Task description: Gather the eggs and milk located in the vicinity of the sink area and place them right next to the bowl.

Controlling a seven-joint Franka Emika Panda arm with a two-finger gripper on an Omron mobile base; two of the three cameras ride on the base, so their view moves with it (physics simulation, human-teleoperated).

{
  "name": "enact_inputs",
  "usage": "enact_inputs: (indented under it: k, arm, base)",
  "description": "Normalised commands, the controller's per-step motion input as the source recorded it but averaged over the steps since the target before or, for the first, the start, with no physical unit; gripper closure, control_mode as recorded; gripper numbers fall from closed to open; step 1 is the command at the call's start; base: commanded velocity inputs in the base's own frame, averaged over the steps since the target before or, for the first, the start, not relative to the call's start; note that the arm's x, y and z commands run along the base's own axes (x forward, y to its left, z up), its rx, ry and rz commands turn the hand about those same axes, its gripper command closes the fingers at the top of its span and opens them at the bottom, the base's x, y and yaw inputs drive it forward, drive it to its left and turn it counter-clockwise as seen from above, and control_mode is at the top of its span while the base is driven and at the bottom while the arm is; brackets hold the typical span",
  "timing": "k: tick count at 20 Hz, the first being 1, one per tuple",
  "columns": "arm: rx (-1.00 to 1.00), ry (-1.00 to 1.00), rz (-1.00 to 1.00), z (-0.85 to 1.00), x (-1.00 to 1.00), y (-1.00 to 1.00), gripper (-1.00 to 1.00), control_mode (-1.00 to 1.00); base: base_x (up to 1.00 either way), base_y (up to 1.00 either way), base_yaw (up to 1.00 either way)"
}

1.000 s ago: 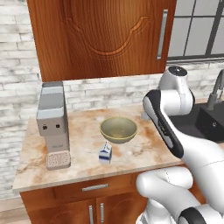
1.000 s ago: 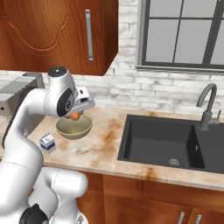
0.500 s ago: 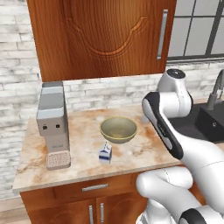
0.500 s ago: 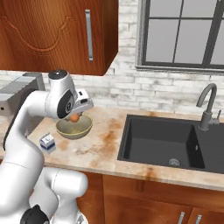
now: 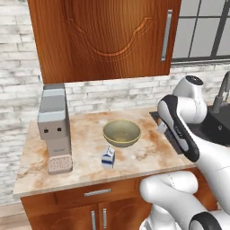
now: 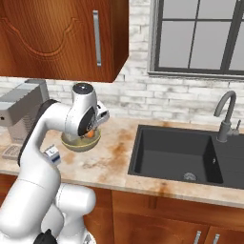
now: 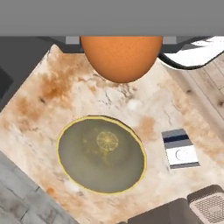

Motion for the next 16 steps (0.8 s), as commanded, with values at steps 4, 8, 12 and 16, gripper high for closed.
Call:
enact_inputs:
  k: [4, 8, 12, 16]
  arm:
    - [0.00, 0.05, 0.24, -0.44, 0.19, -0.20, 1.00, -1.00]
    - [0.00, 0.06, 0.24, -0.45, 0.28, -0.19, 1.00, -1.00]
    - [0.00, 0.05, 0.20, -0.46, 0.38, -0.15, 1.00, -1.00]
    - [0.00, 0.03, 0.20, -0.34, 0.35, -0.16, 1.00, -1.00]
  base:
    - [0.00, 0.00, 0.00]
    - [0.00, 0.00, 0.00]
    - [0.00, 0.00, 0.00]
    - [0.00, 0.00, 0.00]
